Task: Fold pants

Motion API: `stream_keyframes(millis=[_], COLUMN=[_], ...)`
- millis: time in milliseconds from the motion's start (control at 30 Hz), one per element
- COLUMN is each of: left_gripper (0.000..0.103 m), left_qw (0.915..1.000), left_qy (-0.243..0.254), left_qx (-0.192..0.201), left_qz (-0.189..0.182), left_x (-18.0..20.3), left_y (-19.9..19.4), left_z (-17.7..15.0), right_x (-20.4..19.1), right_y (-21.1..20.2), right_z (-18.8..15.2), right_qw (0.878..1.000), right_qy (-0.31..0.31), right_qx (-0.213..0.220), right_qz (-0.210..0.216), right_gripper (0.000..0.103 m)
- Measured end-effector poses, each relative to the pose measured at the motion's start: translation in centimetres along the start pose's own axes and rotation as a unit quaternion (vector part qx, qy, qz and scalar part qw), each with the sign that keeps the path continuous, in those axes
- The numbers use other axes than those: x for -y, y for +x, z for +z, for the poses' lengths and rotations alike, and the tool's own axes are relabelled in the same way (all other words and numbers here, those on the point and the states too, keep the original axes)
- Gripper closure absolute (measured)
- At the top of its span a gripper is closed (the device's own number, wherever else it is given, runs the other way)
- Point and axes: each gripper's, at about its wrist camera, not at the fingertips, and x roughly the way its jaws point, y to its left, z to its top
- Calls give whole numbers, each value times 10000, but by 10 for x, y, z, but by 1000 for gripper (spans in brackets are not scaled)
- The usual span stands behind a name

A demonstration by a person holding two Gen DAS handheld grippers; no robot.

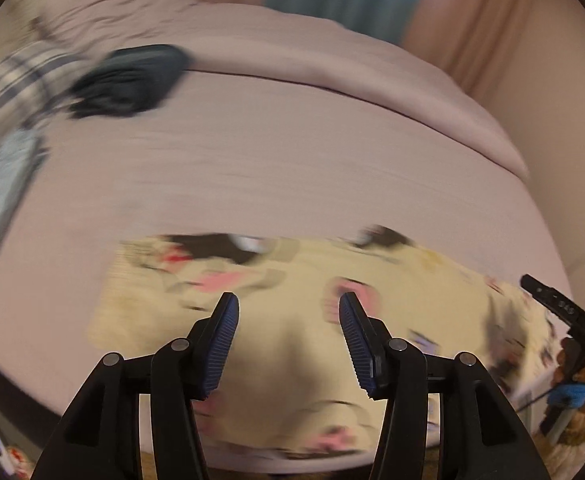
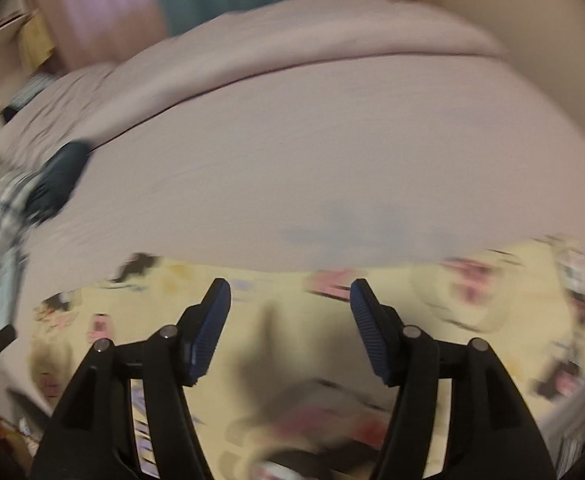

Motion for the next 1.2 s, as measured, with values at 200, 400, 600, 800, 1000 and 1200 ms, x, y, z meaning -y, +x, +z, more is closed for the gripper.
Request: stream_keyframes(millis=[200, 400, 600, 800, 1000, 1200], left_gripper=[51, 50, 50, 50, 50, 50], left_qw=[9974, 9942, 9941, 9946, 9946, 9945], left_qy=[436, 632, 847, 556, 522, 410], left_qx=[-137, -528, -398, -638, -730, -834], left_qz=[-550, -697, -554, -604, -513, -481], left_x=[77, 120, 142, 132, 119, 107], left_y=[15, 44, 54, 73, 80, 76], left_z=[-20, -54, -64, -74, -89, -92], right_x=[47, 78, 111, 102, 66, 75], right_y=[-39, -60, -70, -60, -30, -20], right_z=[-32, -61, -81, -90, -99, -117], right_qw=[9976, 9938, 9883, 9928, 9980, 9988], right_qy=[454, 880, 1288, 1095, 480, 442], right_qx=[245, 453, 580, 491, 185, -164], right_qz=[-459, -506, -568, 57, 378, 126], right_gripper=[38, 35, 32, 32, 60, 69])
